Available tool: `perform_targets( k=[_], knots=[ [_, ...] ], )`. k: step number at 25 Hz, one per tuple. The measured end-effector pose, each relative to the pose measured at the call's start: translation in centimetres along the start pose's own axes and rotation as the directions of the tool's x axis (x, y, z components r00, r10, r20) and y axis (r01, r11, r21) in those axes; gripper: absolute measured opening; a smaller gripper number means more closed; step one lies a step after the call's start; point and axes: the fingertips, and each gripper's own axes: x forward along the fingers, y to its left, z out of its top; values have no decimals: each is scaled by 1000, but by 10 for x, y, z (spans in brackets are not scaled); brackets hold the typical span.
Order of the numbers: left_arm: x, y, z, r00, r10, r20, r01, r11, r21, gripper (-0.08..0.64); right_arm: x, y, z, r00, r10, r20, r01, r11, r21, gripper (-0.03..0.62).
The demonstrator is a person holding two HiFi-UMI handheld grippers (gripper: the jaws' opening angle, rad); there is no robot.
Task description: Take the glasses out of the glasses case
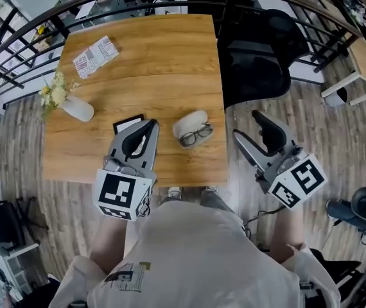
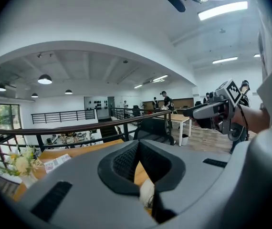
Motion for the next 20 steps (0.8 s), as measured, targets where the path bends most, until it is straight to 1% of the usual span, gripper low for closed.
perform_targets(
  k=[2,3,6,9,12,15,17,20],
  knots=[
    [9,-5,-8,999,33,-24,-33,999,-19,15,8,-10,-14,996,70,-62,-70,998,-2,271],
    [13,-7,-11,998,50,-36,-51,998,-26,15,13,-14,-22,989,106,-101,-106,994,2,271],
    [23,-8,-16,993,102,-63,-104,994,-24,15,30,-25,-46,959,188,-214,-193,981,-5,270],
    [28,-5,-26,985,146,-91,-150,988,-37,15,49,-30,-65,922,264,-283,-275,961,3,272],
    [31,3,-40,976,172,-132,-181,982,-54,15,73,-26,-75,875,351,-334,-362,932,30,267],
    [36,9,-50,971,178,-162,-188,981,-50,15,96,-21,-87,825,402,-397,-428,903,24,264],
    [40,11,-58,968,179,-178,-189,981,-46,15,107,-16,-101,787,434,-440,-471,882,28,262],
    [47,21,-74,967,170,-188,-183,981,-57,15,130,-10,-129,721,470,-510,-523,851,45,255]
  ],
)
